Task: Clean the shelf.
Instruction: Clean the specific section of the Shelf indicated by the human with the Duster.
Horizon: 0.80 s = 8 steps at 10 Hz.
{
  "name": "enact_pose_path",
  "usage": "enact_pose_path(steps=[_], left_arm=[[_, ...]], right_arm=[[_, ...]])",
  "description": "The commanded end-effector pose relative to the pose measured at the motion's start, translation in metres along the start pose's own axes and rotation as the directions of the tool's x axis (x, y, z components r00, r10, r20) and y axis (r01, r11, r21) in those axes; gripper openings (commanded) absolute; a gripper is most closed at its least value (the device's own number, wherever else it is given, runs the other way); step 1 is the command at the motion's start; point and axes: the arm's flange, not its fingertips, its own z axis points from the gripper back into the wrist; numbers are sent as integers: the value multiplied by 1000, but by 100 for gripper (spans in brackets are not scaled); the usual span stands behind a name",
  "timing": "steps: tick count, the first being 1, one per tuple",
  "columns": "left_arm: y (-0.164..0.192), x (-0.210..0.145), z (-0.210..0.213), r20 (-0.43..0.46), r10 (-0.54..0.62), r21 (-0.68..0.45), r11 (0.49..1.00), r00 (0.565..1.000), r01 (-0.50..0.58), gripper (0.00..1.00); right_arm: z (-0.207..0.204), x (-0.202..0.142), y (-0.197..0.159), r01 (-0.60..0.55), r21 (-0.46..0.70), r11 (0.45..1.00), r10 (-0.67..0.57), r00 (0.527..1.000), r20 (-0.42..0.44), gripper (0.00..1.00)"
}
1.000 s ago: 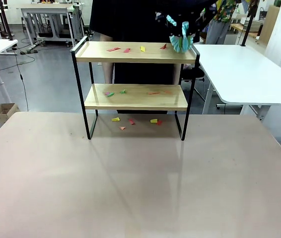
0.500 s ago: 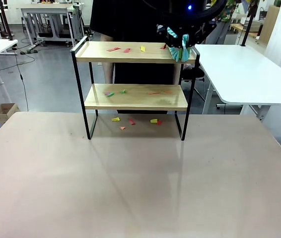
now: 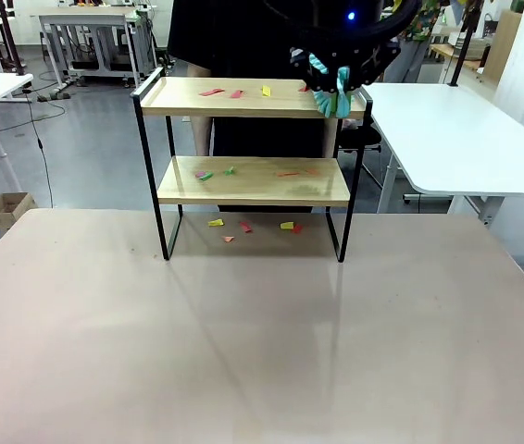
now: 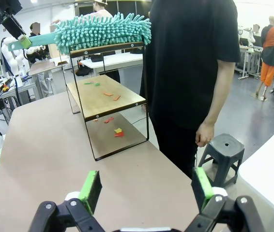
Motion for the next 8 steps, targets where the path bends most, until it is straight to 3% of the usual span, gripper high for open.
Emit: enact_pose_path(steps=[1,4,8], left_arm=[[25,1,2,-39,-1,38,999,999,2,13],[73,3,9,-70,-8,86,996,998,14,13],[145,-3,18,-47,24,188,982,999,-15,13]], right_arm=[[-1,3,1,-5,0,1000,5,1000,2,100],[-1,3,1,-5,0,1000,5,1000,2,100],[-1,3,1,-5,0,1000,5,1000,2,100]])
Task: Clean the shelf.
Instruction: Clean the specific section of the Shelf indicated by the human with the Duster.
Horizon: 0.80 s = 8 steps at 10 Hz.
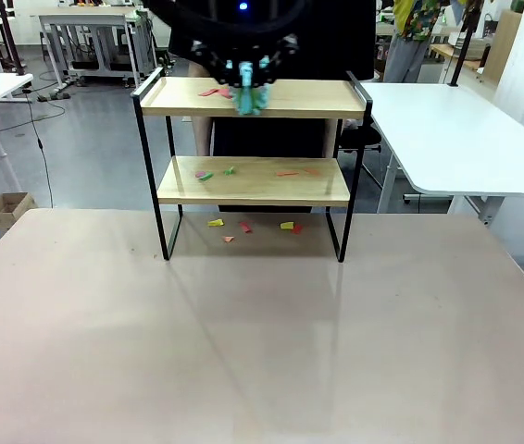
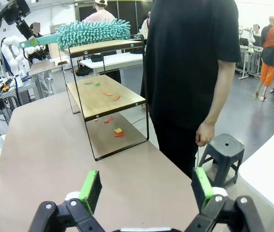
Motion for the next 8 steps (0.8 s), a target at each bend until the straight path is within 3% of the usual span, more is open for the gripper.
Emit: enact_pose_path(steps=[1,5,8], left_arm=[[52,-19,1,18,14,64,998,1000,-16,13],[111,-27,21,92,-8,206,978,996,-12,13],[112,-34,41,166,-40,216,976,985,3,13]], right_arm=[[-1,3,1,-5,-1,1000,5,1000,2,100],[-1,3,1,-5,-1,1000,5,1000,2,100],[-1,3,1,-5,-1,1000,5,1000,2,100]])
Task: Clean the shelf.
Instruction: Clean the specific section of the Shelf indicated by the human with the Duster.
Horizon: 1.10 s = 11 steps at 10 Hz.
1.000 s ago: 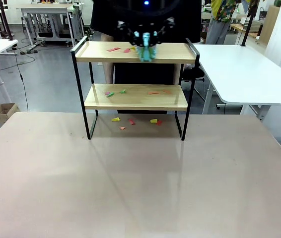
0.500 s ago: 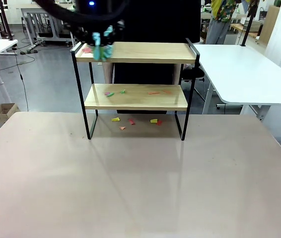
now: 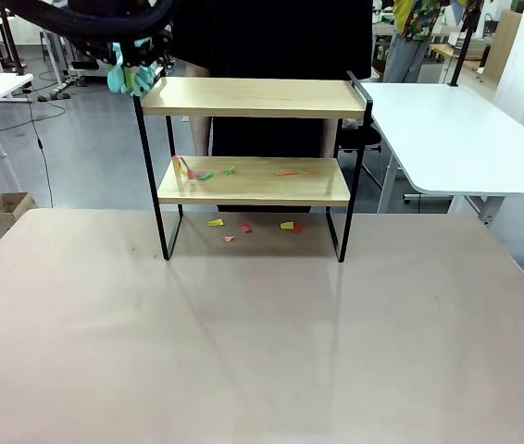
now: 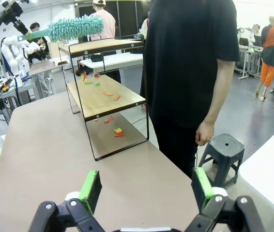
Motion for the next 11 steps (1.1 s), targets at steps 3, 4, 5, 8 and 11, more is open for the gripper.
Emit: enact_pose_path(steps=[3,4,5,8,11], left_arm=[[0,0,0,0,0,0,1000,1000,0,13],[-3,-3,12,26,-3,-20,1000,1000,4,13],[3,-2,24,45,-24,-138,990,999,30,13],[48,-7,39,64,-164,-456,873,984,175,13],[105,-21,31,129,-396,-712,601,909,362,13]], right_arm=[[-1,3,1,-5,-1,1000,5,1000,2,100],[-1,3,1,-5,-1,1000,5,1000,2,100],[-1,3,1,-5,-1,1000,5,1000,2,100],[-1,3,1,-5,-1,1000,5,1000,2,100],[-1,3,1,-5,-1,1000,5,1000,2,100]])
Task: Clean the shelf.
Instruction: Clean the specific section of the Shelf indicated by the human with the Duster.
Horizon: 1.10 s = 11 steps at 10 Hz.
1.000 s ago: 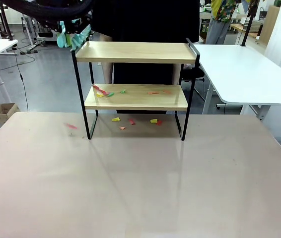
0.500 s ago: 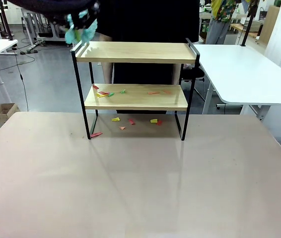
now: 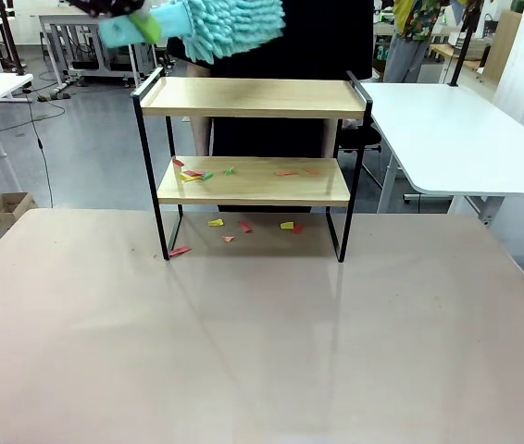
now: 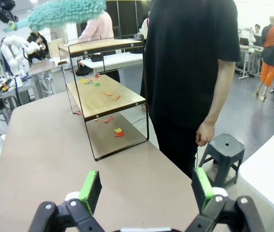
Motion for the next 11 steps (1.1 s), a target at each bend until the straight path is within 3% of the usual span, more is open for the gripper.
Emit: enact_pose_path(steps=[1,2,3,4,5,7,9,11], left_arm=[[28,-33,22,-126,-171,-148,977,977,152,13],[35,-45,38,-143,-255,-228,949,956,219,13],[39,-55,51,-190,-329,-236,930,925,282,13],[42,-62,56,-292,-339,-256,929,894,268,13],[44,-68,49,-418,-380,-285,917,825,278,13],[52,-83,31,-528,-444,-254,896,724,364,13],[66,-109,11,-584,-550,-246,821,598,515,13],[84,-141,-15,-635,-587,-302,788,503,537,13]], right_arm=[[-1,3,1,-5,-1,1000,5,1000,2,100],[-1,3,1,-5,-1,1000,5,1000,2,100],[-1,3,1,-5,-1,1000,5,1000,2,100],[-1,3,1,-5,-1,1000,5,1000,2,100],[-1,3,1,-5,-1,1000,5,1000,2,100],[-1,3,1,-5,-1,1000,5,1000,2,100],[-1,3,1,-5,-1,1000,5,1000,2,100],[-1,3,1,-5,-1,1000,5,1000,2,100]])
